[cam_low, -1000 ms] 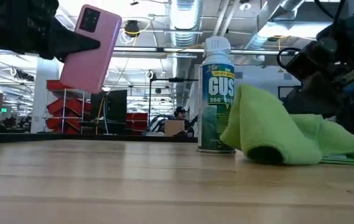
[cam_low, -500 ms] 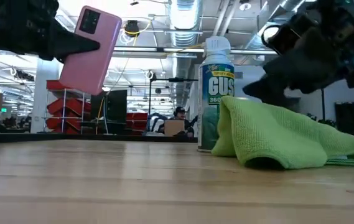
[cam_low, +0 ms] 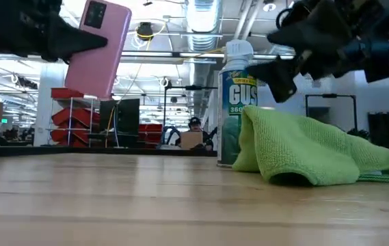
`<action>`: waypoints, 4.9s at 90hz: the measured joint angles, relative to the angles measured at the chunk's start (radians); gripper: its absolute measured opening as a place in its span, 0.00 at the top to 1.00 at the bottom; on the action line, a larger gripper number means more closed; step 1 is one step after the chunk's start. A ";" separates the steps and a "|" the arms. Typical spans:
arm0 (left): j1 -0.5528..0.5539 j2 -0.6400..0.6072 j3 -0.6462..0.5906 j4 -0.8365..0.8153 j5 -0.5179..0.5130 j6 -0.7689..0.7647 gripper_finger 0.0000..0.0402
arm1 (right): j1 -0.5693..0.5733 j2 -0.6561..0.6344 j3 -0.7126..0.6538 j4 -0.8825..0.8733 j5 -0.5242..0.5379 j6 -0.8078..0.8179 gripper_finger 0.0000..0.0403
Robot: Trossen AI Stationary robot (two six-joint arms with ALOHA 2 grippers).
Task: Apply microfiber cloth
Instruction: Wipe the back of the pink phone using the green microfiber cloth, then spray the front of the pink phone using the white spray bottle
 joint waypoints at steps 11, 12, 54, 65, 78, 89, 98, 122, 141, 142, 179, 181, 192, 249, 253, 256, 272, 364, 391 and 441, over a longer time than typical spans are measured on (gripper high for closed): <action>-0.006 0.038 0.000 0.037 0.028 0.025 1.00 | 0.001 0.000 0.019 0.000 -0.001 0.000 0.36; -0.008 0.043 0.000 0.041 0.028 0.027 1.00 | 0.001 0.000 0.019 0.000 -0.001 0.000 0.36; -0.026 0.276 0.002 0.076 -0.027 -0.003 1.00 | 0.000 0.000 0.019 -0.024 -0.001 0.000 0.36; -0.026 0.332 0.002 0.105 -0.060 -0.012 1.00 | 0.000 0.000 0.019 -0.024 -0.001 0.000 0.36; -0.023 0.397 0.002 0.159 -0.074 -0.003 1.00 | 0.000 0.000 0.019 -0.024 -0.001 0.000 0.36; -0.019 0.461 0.003 0.181 -0.076 -0.023 1.00 | 0.000 0.000 0.019 -0.024 -0.001 0.000 0.36; -0.019 0.524 0.024 0.181 -0.078 -0.041 1.00 | 0.000 0.000 0.019 -0.024 -0.001 0.000 0.36; -0.016 0.719 0.104 0.247 -0.086 -0.058 1.00 | 0.000 0.000 0.019 -0.034 -0.001 -0.001 0.36; -0.016 0.832 0.118 0.390 -0.043 -0.064 1.00 | 0.006 0.000 0.019 -0.047 -0.001 -0.001 0.36; -0.016 0.835 0.119 0.393 -0.041 -0.066 1.00 | 0.007 0.000 0.019 -0.047 -0.001 -0.001 0.36; -0.024 0.836 0.175 0.315 -0.019 -0.025 0.96 | 0.013 0.000 0.019 -0.051 -0.001 -0.002 0.36; -0.024 0.836 0.183 0.303 -0.018 -0.024 0.95 | 0.013 0.000 0.019 -0.052 -0.001 -0.002 0.36; -0.024 0.835 0.231 0.225 -0.017 -0.017 0.92 | 0.013 0.000 0.019 -0.057 -0.001 -0.002 0.36; -0.041 0.823 0.367 0.028 -0.018 -0.041 0.84 | 0.026 0.000 0.019 -0.060 -0.002 -0.006 0.36; -0.041 0.823 0.367 0.028 -0.018 -0.049 0.84 | 0.026 0.000 0.019 -0.060 -0.001 -0.007 0.36; -0.041 0.823 0.367 0.027 -0.018 -0.051 0.84 | 0.026 0.000 0.019 -0.061 -0.001 -0.007 0.36; -0.036 0.823 0.367 -0.091 -0.045 -0.074 0.84 | 0.029 0.000 0.019 -0.111 -0.001 0.008 0.39; 0.224 0.583 0.348 -0.616 0.106 -0.179 1.00 | 0.088 0.327 0.427 -0.490 0.165 -0.056 1.00; 0.224 0.581 0.325 -0.568 0.179 -0.240 1.00 | 0.075 0.368 0.512 -0.639 0.326 -0.071 1.00; 0.239 0.767 0.327 -0.452 0.193 -0.277 1.00 | 0.105 0.369 0.513 -0.724 0.395 -0.018 1.00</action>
